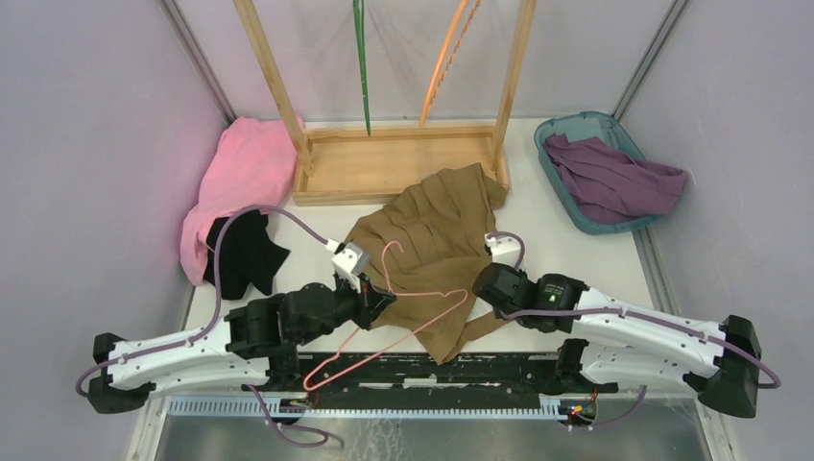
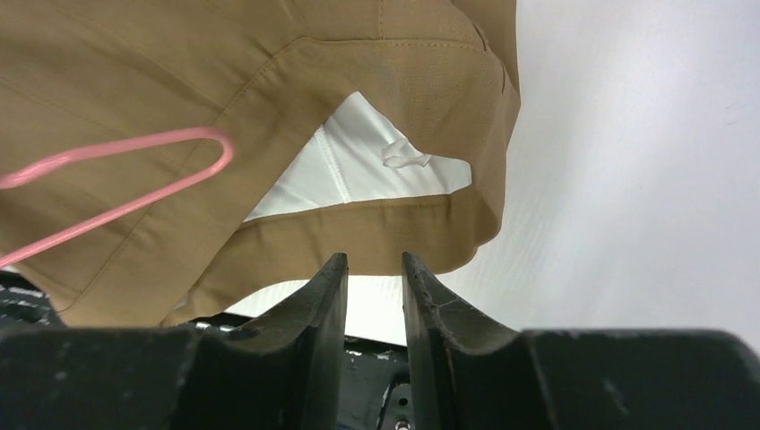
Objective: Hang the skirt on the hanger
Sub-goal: Hang the skirt on the hanger.
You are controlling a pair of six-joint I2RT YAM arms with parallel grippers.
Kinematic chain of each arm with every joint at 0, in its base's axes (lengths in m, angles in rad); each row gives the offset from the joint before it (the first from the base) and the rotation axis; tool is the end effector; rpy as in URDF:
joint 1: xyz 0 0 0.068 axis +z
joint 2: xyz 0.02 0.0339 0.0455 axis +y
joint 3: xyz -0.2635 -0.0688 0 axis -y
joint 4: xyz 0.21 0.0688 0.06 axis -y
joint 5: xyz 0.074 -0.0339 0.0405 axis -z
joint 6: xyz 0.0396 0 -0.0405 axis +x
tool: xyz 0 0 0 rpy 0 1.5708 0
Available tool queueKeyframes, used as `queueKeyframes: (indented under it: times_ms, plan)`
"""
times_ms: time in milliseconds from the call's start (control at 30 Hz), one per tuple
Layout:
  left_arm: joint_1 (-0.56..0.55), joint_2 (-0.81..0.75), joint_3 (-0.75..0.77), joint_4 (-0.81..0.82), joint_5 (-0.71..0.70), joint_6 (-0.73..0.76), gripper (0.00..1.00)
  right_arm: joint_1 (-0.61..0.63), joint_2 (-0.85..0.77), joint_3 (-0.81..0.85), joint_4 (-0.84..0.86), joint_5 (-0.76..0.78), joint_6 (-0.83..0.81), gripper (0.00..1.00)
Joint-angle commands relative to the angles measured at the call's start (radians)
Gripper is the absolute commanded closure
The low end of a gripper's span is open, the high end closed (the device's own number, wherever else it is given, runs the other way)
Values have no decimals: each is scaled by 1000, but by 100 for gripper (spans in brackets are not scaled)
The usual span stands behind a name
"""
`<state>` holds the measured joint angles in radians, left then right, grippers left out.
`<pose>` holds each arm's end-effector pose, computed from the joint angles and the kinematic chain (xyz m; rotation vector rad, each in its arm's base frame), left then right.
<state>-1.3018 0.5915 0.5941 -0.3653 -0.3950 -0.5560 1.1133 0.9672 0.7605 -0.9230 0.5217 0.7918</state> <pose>0.0451 -0.1063 0.2818 0.4677 1.9475 -0.8590 0.0771 0.1120 0.2481 -0.2493 2.4606 0.0691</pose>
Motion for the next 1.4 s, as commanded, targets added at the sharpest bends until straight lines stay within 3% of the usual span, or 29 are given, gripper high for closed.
queueKeyframes:
  times_ms: [0, 267, 567, 1367]
  plan:
    - [4, -34, 4, 42, -35, 24, 97, -25, 23, -43, 101, 45, 41, 65]
    - [4, -53, -5, 43, -25, 24, 97, -154, 31, -126, 273, -64, -13, 66]
    - [5, -37, -12, 68, -17, 33, 97, -183, 71, -125, 359, -92, -45, 68]
    - [4, 47, -13, 147, 30, 47, 97, -217, 51, -183, 344, -78, -26, 70]
